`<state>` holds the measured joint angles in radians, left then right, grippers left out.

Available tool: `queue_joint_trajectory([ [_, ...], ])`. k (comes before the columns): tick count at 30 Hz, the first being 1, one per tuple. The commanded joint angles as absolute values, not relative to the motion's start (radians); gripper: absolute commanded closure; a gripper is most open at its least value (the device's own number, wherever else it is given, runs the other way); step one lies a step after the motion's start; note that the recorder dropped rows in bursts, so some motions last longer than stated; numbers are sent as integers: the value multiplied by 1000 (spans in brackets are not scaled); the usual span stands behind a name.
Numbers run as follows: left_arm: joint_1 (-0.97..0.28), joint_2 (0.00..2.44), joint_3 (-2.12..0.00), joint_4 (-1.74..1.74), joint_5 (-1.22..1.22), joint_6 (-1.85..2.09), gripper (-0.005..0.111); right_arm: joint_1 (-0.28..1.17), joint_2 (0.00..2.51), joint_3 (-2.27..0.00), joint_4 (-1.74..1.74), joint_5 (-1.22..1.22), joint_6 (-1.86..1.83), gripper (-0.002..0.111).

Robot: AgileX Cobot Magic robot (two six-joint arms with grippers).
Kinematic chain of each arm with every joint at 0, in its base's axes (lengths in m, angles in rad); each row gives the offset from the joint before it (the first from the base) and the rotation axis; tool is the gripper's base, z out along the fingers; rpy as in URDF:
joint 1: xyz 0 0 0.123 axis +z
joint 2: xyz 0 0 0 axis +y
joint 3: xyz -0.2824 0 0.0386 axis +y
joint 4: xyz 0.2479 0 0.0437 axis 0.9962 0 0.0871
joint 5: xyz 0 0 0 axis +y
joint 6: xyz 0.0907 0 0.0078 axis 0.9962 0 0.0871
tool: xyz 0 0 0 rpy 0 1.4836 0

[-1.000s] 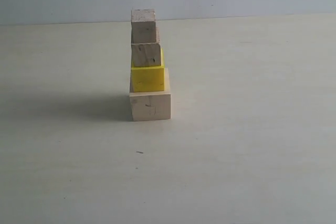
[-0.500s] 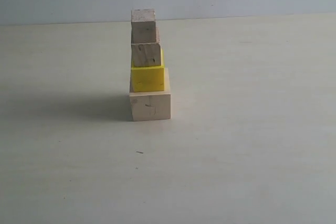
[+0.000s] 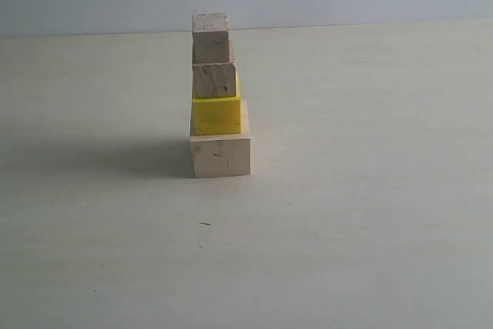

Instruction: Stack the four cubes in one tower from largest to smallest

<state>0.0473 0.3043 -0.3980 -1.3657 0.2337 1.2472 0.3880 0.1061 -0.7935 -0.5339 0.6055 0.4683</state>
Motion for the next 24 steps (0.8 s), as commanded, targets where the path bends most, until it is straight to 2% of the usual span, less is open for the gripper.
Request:
queue_joint_trajectory([
  [1,47,302,-395,-1366,240,1242,107,384,84,-788,-524,639,474,108],
  [19,47,297,-395,-1366,240,1244,107,384,84,-788,-524,642,474,108],
  [24,48,191,-395,-1366,240,1244,107,384,84,-788,-524,642,474,108],
])
